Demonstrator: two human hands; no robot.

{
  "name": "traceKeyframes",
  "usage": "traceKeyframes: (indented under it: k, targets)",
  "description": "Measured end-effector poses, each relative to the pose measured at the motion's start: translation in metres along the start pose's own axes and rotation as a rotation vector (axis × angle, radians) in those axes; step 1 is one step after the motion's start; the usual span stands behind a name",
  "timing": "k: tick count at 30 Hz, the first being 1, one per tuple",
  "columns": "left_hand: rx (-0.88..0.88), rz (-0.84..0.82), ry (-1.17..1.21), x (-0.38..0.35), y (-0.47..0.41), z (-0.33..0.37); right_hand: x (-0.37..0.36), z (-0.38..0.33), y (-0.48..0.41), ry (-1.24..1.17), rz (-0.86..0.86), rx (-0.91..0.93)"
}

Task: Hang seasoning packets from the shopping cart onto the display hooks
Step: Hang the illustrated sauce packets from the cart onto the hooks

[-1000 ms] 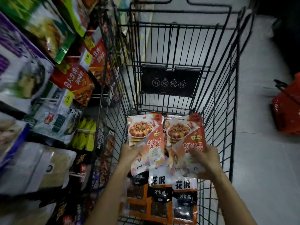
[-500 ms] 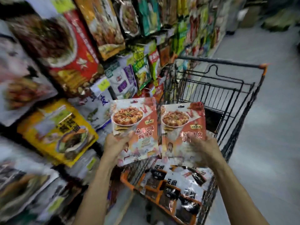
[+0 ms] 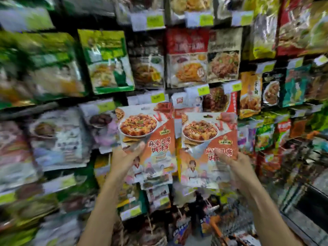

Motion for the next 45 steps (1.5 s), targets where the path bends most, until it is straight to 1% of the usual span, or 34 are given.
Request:
traceKeyframes:
  k: [3,6,9,12,17,20,23,28,31,34,37,41,45]
  targets:
    - [-0.036,0.090,-0.012,0.083,0.016,0.025,-0.090,-0.014,-0.009,-0.017,-0.156,0.031]
    - [-0.045,0.192,-0.064,0.169,0.037,0.038,-0.181,-0.016,-0.003,-0.052,-0.274,0.040]
    - [-0.072,0.321,-0.092,0.251,0.062,0.046,-0.268,-0.006,0.010,-0.060,-0.374,0.040]
    - [-0.058,0.412,-0.137,0.335,0.085,0.040,-0.353,0.010,0.030,-0.073,-0.489,0.001]
    - [-0.096,0.543,-0.160,0.454,0.112,0.038,-0.474,0.041,0.061,-0.085,-0.582,-0.078]
    - [-0.131,0.543,-0.179,0.503,0.117,0.040,-0.528,0.050,0.072,-0.056,-0.613,-0.101]
    - [-0.140,0.536,-0.235,0.536,0.119,0.044,-0.569,0.054,0.072,-0.026,-0.633,-0.129]
    - [-0.142,0.529,-0.200,0.570,0.114,0.044,-0.608,0.049,0.058,0.020,-0.598,-0.127]
    - [-0.131,0.548,-0.197,0.580,0.112,0.043,-0.625,0.055,0.048,0.037,-0.572,-0.169]
    - [-0.141,0.560,-0.200,0.583,0.110,0.044,-0.632,0.065,0.042,0.061,-0.544,-0.208]
    - [-0.156,0.537,-0.198,0.579,0.106,0.045,-0.630,0.073,0.034,0.061,-0.515,-0.224]
    - [-0.167,0.535,-0.173,0.579,0.099,0.044,-0.632,0.079,0.027,0.003,-0.514,-0.298]
    - [-0.149,0.530,-0.172,0.571,0.091,0.041,-0.632,0.083,0.026,0.032,-0.506,-0.322]
Point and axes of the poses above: each hand's wrist, its own y-axis away from the middle knuckle, its own x-axis out of the back of the hand, z = x × y, the point moved 8 cm from there along -y, towards the middle knuckle, and after that the axes turned 6 degrees about -z, right-handed, at the moved point
